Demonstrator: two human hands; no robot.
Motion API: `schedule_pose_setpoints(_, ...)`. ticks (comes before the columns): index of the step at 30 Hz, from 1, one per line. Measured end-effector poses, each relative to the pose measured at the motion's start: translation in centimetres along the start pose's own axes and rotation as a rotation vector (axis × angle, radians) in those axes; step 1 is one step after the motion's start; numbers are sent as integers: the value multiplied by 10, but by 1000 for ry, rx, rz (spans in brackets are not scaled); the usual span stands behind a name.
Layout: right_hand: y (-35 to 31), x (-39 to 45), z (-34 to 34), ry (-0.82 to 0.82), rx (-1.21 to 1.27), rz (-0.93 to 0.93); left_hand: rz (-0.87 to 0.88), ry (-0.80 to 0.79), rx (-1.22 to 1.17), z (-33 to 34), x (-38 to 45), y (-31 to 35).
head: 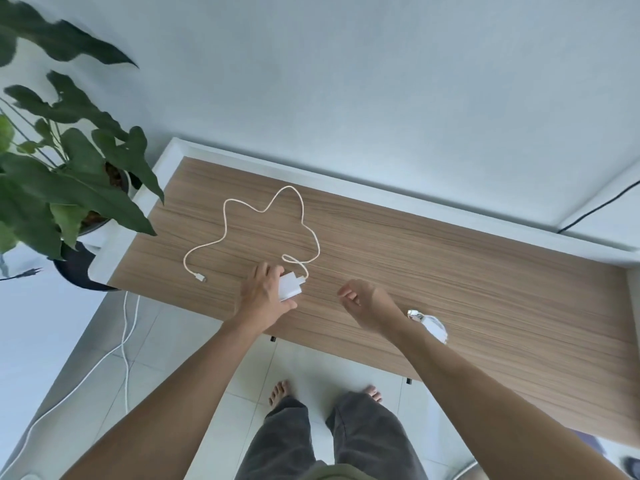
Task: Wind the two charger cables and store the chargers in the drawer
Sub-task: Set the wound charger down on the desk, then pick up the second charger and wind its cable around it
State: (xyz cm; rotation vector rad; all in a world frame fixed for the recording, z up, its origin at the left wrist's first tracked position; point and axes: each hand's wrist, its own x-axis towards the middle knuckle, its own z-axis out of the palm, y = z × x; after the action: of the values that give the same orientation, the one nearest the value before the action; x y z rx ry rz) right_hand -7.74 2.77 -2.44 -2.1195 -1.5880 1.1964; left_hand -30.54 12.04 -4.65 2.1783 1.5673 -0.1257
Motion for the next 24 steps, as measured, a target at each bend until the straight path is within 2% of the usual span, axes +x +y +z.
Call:
schedule_pose_setpoints(9, -43, 30, 34, -23, -146, -19, 101, -126, -32, 4, 21, -17)
schedule_pose_setpoints(13, -52, 33, 35, -12, -283, -75, 207, -287, -82, -16, 28, -22)
schedule_pose_setpoints(16, -58, 29, 23, -2, -475, -72, 253, -400, -95, -41, 31, -27)
schedule_pose_setpoints(21, -63, 17, -8, 212, -537, -169, 297, -559, -143, -94, 31, -22)
schedule_pose_setpoints(24, -69, 13, -31, 349, -578, -230, 332, -539, -136, -118, 26, -8)
